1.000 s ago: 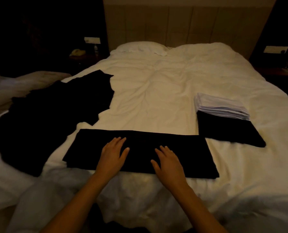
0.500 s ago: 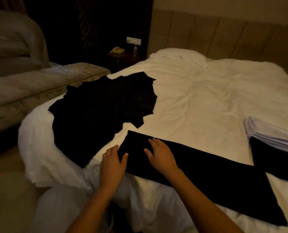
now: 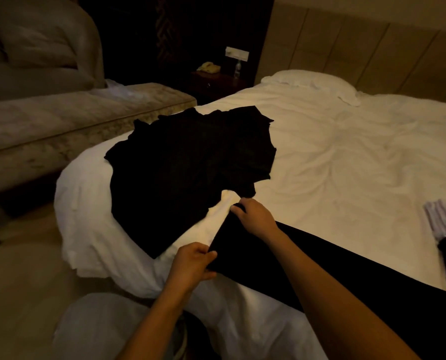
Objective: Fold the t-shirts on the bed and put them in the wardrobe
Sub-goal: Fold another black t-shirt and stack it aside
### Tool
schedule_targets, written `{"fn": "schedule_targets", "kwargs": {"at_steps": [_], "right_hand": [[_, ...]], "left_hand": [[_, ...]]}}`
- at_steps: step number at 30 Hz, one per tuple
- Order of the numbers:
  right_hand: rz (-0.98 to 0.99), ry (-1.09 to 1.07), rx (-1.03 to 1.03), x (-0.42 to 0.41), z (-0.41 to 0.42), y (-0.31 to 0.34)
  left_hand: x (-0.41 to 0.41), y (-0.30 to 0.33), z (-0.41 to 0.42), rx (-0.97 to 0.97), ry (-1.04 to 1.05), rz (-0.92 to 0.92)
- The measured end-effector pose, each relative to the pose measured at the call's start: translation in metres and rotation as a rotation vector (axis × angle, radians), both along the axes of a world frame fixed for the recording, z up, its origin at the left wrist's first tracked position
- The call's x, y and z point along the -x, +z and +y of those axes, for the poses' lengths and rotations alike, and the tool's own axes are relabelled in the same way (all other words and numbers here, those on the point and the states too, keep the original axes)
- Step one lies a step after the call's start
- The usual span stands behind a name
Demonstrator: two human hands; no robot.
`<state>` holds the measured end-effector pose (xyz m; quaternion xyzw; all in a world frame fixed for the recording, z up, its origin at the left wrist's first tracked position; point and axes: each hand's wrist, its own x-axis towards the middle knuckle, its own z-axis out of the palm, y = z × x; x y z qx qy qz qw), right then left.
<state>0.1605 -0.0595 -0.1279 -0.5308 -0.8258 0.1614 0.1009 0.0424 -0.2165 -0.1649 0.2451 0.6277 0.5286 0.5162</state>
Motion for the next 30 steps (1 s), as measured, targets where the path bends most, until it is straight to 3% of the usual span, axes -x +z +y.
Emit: {"fn": "schedule_targets", "kwargs": {"at_steps": [5,8,13,15,18,24,30], "right_hand": [[0.020,0.018,-0.081,0.002,-0.001,-0.002],[-0.025,-0.023,-0.152,0.000,-0.008,-0.004],[0.033,-0.116,-0.242,-0.025,-0.033,-0.001],[0.041,-0.141,-0.236,-0.044,-0.048,-0.003],[0.011,-0.215,-0.231,-0.081,-0.068,-0.011],[-0.046,-0.399,-0.186,-0.160,-0.095,-0.018],[-0.167,-0.508,-0.187,-0.238,-0.118,-0.016]], "left_hand": [[0.004,0.006,-0.007,-0.025,0.003,-0.073],[0.006,0.005,-0.007,-0.069,0.021,-0.025],[-0.003,0.002,-0.003,-0.311,0.120,0.645],[-0.015,0.009,-0.002,-0.448,0.103,0.834],[-0.039,0.017,0.001,-0.512,-0.060,0.942],[-0.098,0.017,0.008,-0.454,-0.487,1.061],[-0.162,0.020,0.018,-0.435,-0.678,1.181]]}}
